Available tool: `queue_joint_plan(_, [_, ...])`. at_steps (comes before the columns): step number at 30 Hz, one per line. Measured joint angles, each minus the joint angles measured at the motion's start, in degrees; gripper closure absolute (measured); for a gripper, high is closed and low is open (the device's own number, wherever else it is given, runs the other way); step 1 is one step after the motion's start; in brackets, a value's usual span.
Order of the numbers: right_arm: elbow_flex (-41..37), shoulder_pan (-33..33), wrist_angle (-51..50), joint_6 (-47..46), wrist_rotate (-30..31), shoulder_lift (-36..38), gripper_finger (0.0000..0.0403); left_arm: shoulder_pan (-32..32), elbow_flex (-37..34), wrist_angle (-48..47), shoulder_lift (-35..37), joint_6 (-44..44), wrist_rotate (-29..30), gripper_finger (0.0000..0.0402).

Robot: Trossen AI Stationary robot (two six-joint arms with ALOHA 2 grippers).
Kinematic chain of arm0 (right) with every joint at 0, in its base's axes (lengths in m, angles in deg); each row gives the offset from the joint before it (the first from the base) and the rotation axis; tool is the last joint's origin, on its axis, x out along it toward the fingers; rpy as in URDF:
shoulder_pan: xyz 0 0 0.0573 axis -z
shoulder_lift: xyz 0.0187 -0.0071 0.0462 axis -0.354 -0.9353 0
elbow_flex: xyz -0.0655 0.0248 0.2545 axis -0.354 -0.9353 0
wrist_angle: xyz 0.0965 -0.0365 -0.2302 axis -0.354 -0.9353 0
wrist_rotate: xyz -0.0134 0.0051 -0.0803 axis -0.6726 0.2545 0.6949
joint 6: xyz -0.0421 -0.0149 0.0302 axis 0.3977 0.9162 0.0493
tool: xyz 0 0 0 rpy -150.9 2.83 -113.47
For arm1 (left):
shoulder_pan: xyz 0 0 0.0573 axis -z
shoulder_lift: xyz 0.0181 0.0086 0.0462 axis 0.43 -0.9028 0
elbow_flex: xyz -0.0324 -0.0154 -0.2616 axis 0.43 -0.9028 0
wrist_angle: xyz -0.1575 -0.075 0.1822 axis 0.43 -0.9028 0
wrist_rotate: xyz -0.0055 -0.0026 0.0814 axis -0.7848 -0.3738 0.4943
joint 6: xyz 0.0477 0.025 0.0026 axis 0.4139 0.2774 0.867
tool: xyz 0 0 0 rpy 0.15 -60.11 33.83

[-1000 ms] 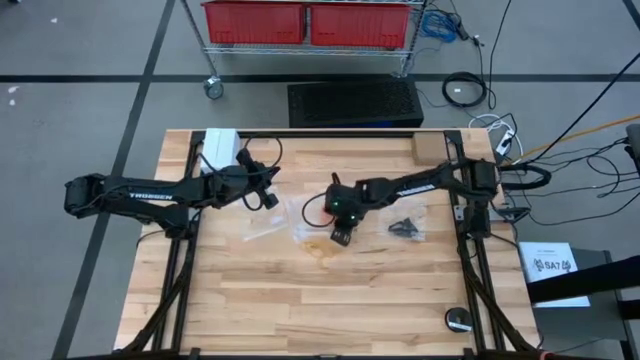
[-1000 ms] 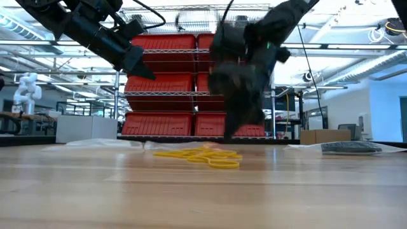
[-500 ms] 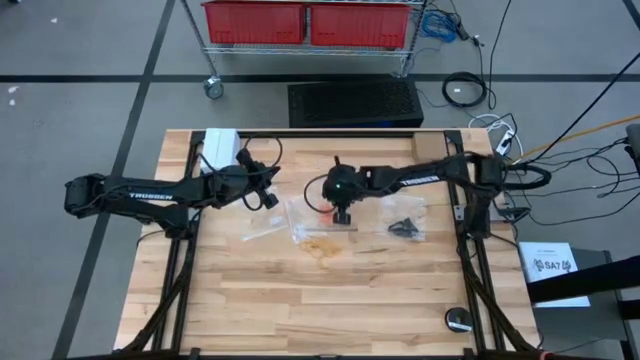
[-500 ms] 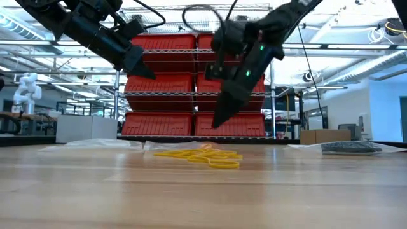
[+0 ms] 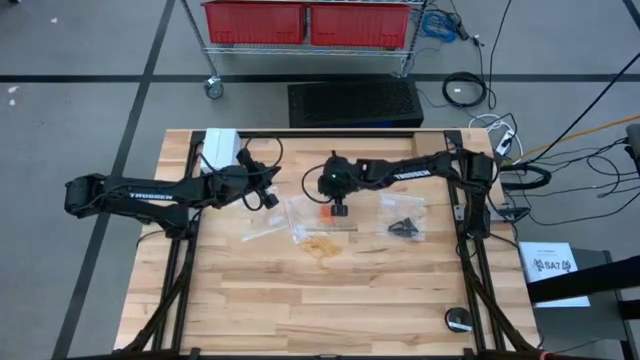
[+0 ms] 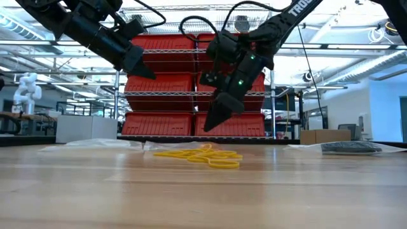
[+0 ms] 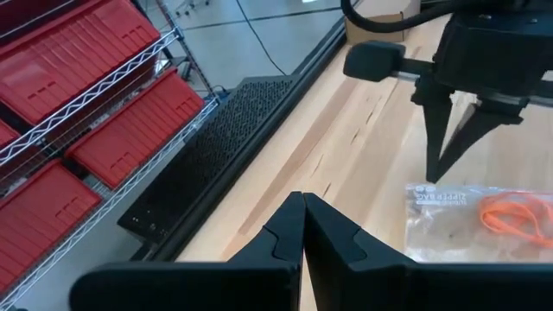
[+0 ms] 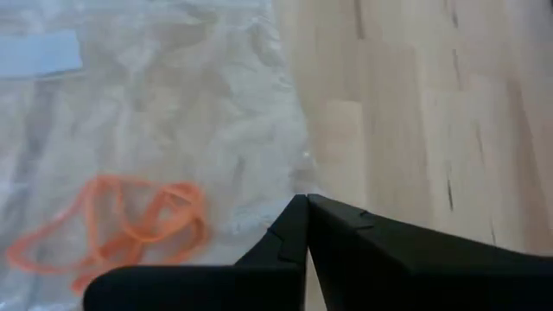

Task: Sort rubber bands
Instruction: Close the center transparent zip bag

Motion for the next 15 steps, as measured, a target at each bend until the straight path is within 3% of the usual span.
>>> queue_joint_plan(15, [1.45, 2.94, -0.71, 7.3, -6.1, -2.65, 0.0403, 0.0, 0.0, 0.11, 0.0, 0.42, 0.0, 0.0387])
